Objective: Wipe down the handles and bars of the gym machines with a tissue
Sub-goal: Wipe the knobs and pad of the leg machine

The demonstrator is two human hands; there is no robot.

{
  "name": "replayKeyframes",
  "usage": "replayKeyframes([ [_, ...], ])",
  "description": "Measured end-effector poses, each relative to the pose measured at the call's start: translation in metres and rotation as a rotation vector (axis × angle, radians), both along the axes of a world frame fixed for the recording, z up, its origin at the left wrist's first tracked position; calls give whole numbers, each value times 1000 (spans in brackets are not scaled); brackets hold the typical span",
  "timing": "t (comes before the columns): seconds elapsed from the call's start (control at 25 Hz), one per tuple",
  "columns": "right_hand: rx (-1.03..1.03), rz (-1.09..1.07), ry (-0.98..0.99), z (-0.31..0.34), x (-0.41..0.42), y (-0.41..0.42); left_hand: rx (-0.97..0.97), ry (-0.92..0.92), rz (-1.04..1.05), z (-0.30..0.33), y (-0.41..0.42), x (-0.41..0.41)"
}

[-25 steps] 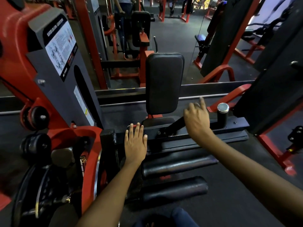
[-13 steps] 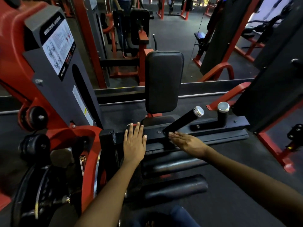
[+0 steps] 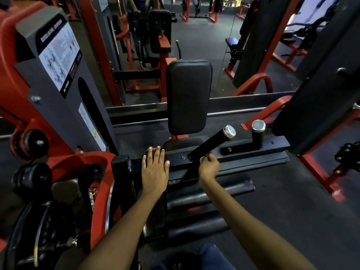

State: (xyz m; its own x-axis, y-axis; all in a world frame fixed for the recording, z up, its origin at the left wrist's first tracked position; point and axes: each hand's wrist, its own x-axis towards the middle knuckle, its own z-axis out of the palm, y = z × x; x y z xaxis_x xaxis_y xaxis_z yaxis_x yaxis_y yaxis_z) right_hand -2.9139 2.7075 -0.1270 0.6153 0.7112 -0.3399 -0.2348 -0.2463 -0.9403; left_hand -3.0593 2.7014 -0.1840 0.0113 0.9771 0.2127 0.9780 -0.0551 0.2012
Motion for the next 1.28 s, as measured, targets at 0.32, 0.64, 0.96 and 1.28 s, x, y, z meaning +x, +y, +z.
replayKeyframes([
  [0.32,203,-121,42,37,31,8,-15,11,20,0,0,2],
  [0.64,-72,120,-304,-13,11,-5,-18,-17,30,1,-1,5],
  [0.96,83,-37,-286,51,46,-11,-19,-16,18,1,-2,4],
  [1.28,154,-144,-66,59,47,-13,-35,-9,28,3,-4,4],
])
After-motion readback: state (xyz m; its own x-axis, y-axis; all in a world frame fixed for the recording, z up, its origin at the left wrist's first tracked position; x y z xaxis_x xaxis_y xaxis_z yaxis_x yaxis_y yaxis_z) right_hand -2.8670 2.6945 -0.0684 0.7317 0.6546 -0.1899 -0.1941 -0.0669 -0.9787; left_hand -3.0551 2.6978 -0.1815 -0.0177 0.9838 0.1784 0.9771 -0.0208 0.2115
